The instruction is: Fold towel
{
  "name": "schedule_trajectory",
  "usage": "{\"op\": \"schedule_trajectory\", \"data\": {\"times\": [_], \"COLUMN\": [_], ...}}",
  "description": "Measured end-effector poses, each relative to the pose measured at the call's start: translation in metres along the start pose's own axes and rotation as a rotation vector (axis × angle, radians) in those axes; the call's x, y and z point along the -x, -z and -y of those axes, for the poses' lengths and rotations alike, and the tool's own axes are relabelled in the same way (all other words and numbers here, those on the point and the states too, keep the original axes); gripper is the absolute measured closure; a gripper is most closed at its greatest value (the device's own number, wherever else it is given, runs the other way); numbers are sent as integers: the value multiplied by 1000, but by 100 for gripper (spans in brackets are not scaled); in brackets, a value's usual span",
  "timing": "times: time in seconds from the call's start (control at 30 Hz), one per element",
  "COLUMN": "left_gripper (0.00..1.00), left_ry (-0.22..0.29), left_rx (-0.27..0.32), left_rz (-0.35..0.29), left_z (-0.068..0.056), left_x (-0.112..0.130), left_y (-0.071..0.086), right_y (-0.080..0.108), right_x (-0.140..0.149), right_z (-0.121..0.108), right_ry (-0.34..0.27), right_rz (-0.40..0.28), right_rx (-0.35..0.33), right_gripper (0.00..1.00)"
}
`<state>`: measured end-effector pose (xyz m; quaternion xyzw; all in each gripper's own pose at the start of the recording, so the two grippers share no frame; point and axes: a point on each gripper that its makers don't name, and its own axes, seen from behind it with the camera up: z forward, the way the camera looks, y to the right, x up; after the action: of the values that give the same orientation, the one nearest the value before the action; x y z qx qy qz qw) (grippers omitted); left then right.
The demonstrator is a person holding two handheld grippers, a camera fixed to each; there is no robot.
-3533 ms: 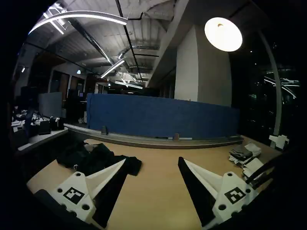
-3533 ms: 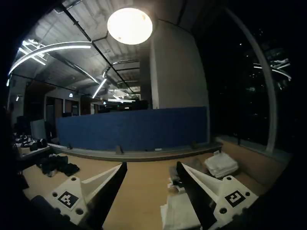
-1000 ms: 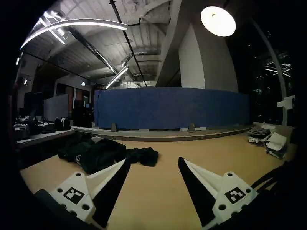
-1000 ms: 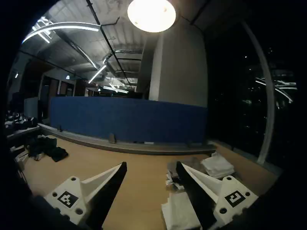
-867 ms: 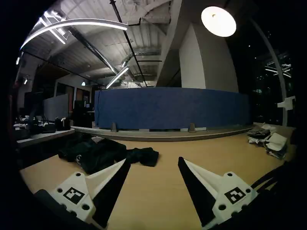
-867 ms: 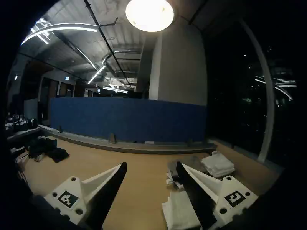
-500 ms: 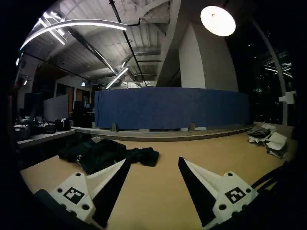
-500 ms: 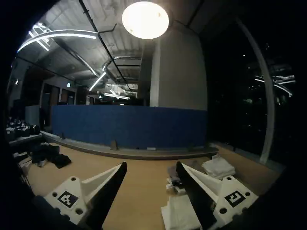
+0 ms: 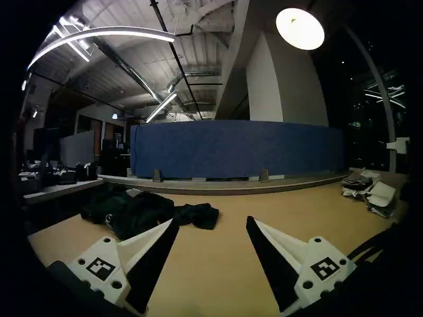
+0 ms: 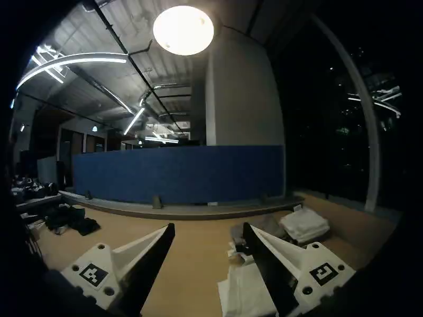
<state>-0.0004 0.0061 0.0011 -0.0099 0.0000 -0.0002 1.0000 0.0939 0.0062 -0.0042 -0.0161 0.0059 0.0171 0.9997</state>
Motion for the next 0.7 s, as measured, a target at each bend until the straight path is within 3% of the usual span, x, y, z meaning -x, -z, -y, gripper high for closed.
{"op": "schedule_trajectory", "data": {"times": [0.3,0.5,0.7], "left_gripper": [6,6,5], "left_ry": [0,0,0], "left_rx": [0,0,0], "left_rz": [0,0,0], "left_z": [0,0,0], "left_x": [-1,-1,0], "left_y": [0,1,1], "right_y": [0,1,-2], "right_x": [36,44,62], "right_z": [-11,-9,-1], "right_ry": [-50,-31,-15], "right_rz": [18,-14,-3], "right_rx": [1,-19,-46], "right_gripper": [0,0,0]}}
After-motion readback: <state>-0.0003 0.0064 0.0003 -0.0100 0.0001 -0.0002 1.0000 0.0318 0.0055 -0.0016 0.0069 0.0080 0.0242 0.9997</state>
